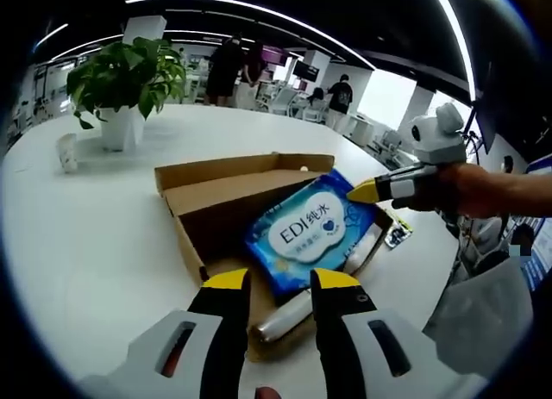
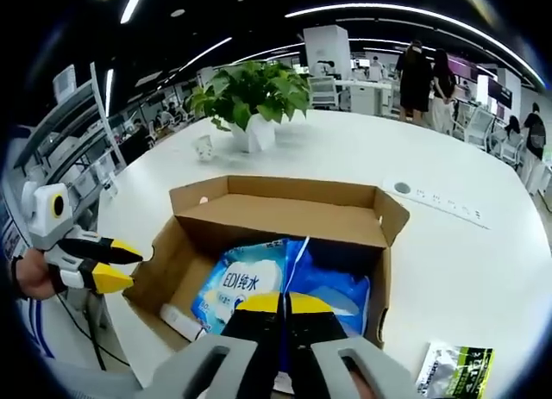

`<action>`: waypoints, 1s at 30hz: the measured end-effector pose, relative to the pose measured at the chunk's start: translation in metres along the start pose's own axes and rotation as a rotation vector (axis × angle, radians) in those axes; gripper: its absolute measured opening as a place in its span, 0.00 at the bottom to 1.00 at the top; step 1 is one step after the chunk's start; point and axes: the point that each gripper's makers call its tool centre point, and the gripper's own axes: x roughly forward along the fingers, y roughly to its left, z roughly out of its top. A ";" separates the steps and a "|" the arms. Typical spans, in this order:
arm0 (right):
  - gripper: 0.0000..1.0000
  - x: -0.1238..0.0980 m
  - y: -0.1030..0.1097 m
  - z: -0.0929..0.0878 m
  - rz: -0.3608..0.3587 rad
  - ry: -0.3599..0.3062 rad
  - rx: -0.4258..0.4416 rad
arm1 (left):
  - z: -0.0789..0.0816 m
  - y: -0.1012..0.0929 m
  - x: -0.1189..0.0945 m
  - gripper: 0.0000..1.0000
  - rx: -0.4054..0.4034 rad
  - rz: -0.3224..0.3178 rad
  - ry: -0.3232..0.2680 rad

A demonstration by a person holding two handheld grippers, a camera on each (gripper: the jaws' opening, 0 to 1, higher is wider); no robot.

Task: Operate the shoe box by opening the lid, removing the specified soft item, and placing it in the target area until the item is outside and the box remains undamaged.

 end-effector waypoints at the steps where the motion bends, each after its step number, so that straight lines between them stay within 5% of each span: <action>1: 0.00 -0.003 -0.002 0.001 -0.002 -0.007 0.008 | 0.001 -0.001 0.003 0.28 0.000 -0.006 0.003; 20: 0.00 -0.013 -0.037 -0.017 -0.033 -0.011 0.075 | 0.003 -0.010 0.064 0.29 -0.055 -0.048 0.136; 30: 0.00 -0.011 -0.041 -0.022 -0.026 -0.008 0.098 | -0.016 -0.016 0.087 0.27 -0.106 -0.070 0.238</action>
